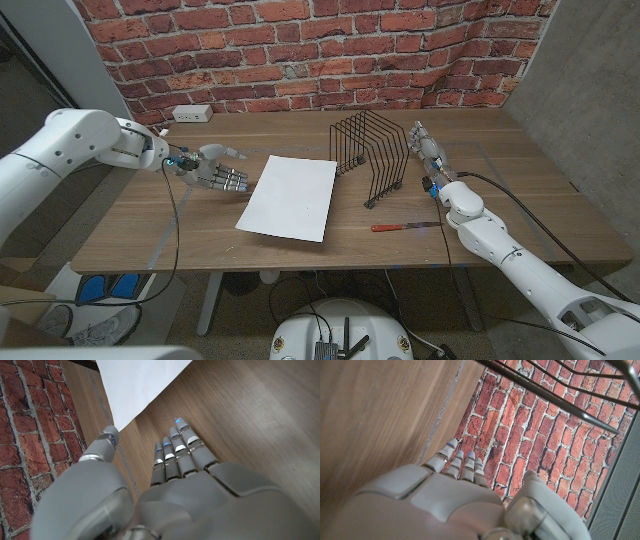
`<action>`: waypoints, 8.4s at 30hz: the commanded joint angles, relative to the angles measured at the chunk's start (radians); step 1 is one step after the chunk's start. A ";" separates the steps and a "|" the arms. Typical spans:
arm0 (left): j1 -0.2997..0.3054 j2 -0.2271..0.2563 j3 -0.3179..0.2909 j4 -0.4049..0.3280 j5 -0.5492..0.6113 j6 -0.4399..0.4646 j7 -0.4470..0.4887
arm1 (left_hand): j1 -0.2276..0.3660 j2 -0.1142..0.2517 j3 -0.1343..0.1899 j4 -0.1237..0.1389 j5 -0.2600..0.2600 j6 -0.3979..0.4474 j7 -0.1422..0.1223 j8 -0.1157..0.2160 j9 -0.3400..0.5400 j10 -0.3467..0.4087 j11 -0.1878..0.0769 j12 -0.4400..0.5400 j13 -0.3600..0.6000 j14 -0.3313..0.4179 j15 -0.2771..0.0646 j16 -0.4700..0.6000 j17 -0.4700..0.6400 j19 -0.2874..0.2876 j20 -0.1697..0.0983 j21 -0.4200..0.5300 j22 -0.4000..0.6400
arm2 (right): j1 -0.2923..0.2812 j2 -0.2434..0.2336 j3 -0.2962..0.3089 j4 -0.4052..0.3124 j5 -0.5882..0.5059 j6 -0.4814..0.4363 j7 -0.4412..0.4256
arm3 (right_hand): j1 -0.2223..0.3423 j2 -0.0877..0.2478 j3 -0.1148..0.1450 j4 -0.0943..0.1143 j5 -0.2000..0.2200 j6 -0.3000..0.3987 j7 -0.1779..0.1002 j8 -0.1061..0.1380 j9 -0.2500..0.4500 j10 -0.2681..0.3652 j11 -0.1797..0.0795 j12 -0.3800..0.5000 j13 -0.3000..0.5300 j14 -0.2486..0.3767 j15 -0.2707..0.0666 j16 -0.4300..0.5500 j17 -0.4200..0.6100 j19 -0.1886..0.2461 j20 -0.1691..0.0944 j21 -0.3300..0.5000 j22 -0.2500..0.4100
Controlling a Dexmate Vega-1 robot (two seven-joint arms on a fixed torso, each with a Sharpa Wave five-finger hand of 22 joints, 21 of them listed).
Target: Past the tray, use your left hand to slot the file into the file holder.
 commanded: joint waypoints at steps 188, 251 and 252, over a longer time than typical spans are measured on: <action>0.052 -0.116 -0.014 -0.025 -0.148 -0.057 0.136 | 0.275 0.191 -0.004 0.016 0.002 0.606 -0.149 0.023 0.020 0.588 -0.205 0.002 0.004 0.505 -0.213 -0.014 0.000 0.324 -0.153 0.082 0.017 | -0.070 -0.027 0.040 -0.050 0.010 0.021 -0.041 | -0.032 0.020 0.049 0.001 0.000 0.014 -0.013 0.001 0.002 0.000 -0.007 0.008 0.002 0.001 -0.003 0.015 -0.020 0.025 0.001 0.004 0.004; -0.114 0.021 0.053 -0.082 0.159 -0.240 -0.279 | 0.247 0.196 0.025 0.013 0.001 0.585 -0.155 0.003 0.028 0.570 -0.205 -0.018 0.010 0.478 -0.211 -0.024 -0.002 0.298 -0.135 0.075 0.019 | -0.066 -0.010 0.032 -0.050 -0.009 0.035 -0.053 | -0.041 0.018 0.061 0.002 -0.002 0.019 -0.014 0.002 0.002 0.001 -0.005 0.008 0.003 0.002 -0.002 0.018 -0.023 0.029 -0.005 0.005 0.004; -0.127 0.019 0.062 -0.080 0.171 -0.240 -0.291 | 0.246 0.196 0.025 0.013 0.001 0.585 -0.156 0.003 0.028 0.569 -0.204 -0.018 0.010 0.477 -0.211 -0.024 -0.002 0.296 -0.134 0.074 0.019 | -0.065 -0.010 0.031 -0.050 -0.009 0.033 -0.053 | -0.041 0.018 0.061 0.002 -0.002 0.020 -0.014 0.002 0.002 0.001 -0.005 0.008 0.003 0.001 -0.003 0.017 -0.023 0.029 -0.005 0.005 0.004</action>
